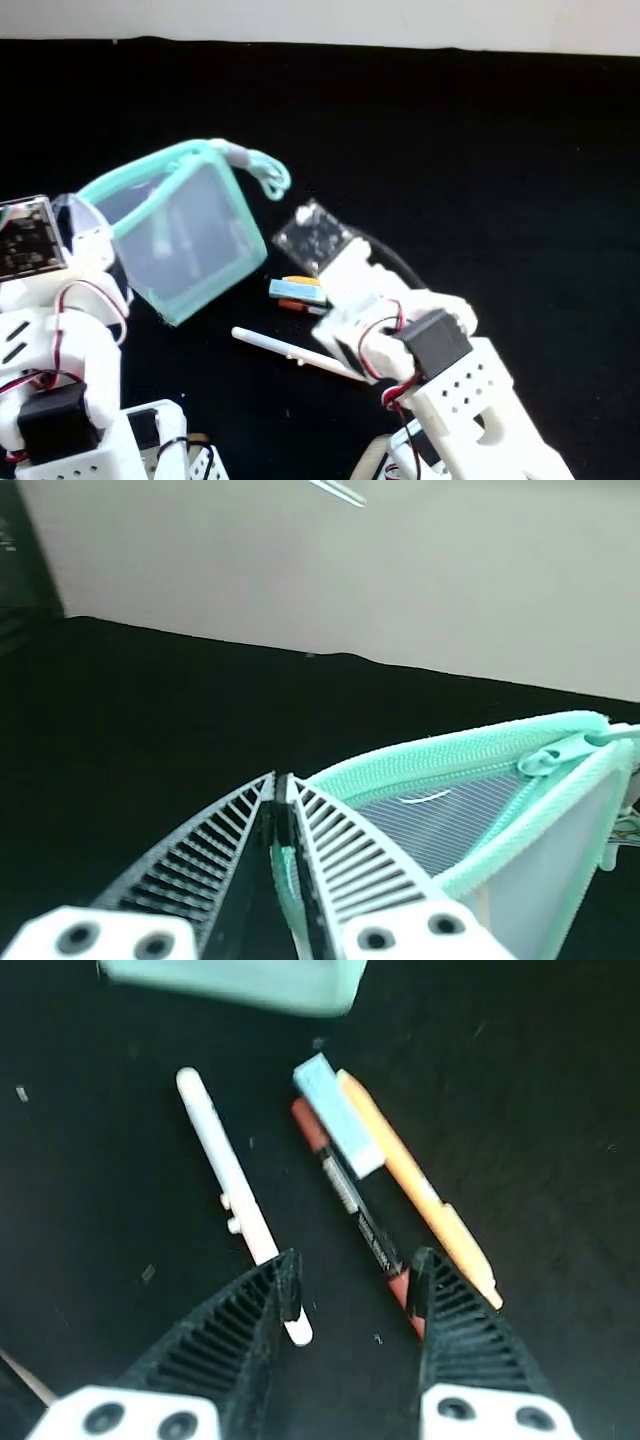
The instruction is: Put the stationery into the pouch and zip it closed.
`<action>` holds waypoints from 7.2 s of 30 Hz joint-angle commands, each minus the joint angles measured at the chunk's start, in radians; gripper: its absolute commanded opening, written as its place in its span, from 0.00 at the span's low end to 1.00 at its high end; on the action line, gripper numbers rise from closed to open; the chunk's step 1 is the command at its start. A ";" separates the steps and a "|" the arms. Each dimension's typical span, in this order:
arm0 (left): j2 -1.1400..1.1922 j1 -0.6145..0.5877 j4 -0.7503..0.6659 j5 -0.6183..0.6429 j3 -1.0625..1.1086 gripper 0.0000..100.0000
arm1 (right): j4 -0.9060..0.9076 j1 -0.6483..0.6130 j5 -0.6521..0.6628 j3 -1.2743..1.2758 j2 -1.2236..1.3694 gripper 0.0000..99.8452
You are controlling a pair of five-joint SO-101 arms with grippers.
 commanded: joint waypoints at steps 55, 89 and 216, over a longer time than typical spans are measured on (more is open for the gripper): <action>0.004 -0.042 0.014 -0.005 -0.007 0.01 | -0.918 -0.260 0.333 0.177 0.822 0.24; -0.001 0.097 0.043 -0.005 -0.008 0.01 | -0.354 -0.133 -0.018 -0.051 -0.099 0.01; 0.005 0.107 0.078 -0.006 0.033 0.01 | -1.047 -0.062 -0.370 -0.412 0.079 0.01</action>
